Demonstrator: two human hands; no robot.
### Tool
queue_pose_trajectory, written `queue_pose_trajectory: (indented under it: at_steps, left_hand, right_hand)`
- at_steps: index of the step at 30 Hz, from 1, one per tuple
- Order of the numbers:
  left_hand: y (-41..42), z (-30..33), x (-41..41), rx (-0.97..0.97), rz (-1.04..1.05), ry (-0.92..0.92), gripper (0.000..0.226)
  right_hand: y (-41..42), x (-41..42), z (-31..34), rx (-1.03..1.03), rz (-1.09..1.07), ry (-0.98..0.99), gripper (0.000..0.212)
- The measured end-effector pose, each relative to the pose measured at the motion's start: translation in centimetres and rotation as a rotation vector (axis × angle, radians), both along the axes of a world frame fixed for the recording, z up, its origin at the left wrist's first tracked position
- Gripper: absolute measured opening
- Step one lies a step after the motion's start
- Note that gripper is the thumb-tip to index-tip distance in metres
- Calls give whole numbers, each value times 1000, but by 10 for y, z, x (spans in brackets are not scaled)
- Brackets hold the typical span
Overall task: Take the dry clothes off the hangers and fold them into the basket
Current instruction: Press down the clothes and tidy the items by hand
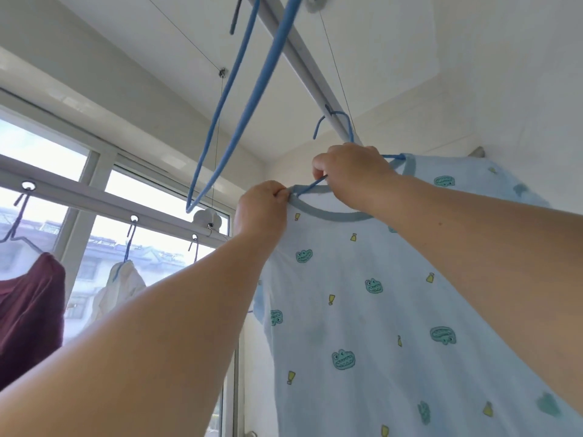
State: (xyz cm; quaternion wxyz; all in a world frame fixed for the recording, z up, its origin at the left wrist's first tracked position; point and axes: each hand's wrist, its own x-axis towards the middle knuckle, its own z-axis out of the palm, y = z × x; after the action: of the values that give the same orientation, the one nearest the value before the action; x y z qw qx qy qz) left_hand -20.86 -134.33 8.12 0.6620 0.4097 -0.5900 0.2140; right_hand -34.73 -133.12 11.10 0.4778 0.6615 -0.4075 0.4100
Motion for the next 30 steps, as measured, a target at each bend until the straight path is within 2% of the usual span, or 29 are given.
queue_pose_trajectory:
  at_steps: [4, 8, 12, 15, 18, 20, 24, 27, 30]
  left_hand:
    - [-5, -9, 24, 77, -46, 175, 18]
    - [-8, -23, 34, 143, -80, 216, 20]
    - [-10, -32, 37, 211, -178, 301, 30]
    - [-13, -36, 42, 335, -176, 233, 20]
    - [-13, -46, 48, 407, -167, 159, 26]
    - [-11, -52, 50, 399, -159, 100, 31]
    - [2, -67, 56, 438, -205, 94, 23]
    - [18, -87, 59, 550, -257, 73, 22]
    - [29, -114, 65, 683, -210, -36, 24]
  right_hand:
    - [-3, -3, 0, 29, 20, -48, 30]
    - [-10, -1, -4, 10, -18, -78, 28]
    - [-15, 5, -7, 131, -54, -57, 25]
    - [-19, 8, -20, 150, -37, -51, 23]
    - [-23, 13, -41, 73, -58, -2, 45]
    - [-25, 19, -55, 7, -54, 46, 50]
    - [-32, 35, -92, -107, 98, 166, 37]
    - [-27, 49, -123, -48, 204, 148, 34]
    - [-19, 64, -160, 143, 295, 98, 39]
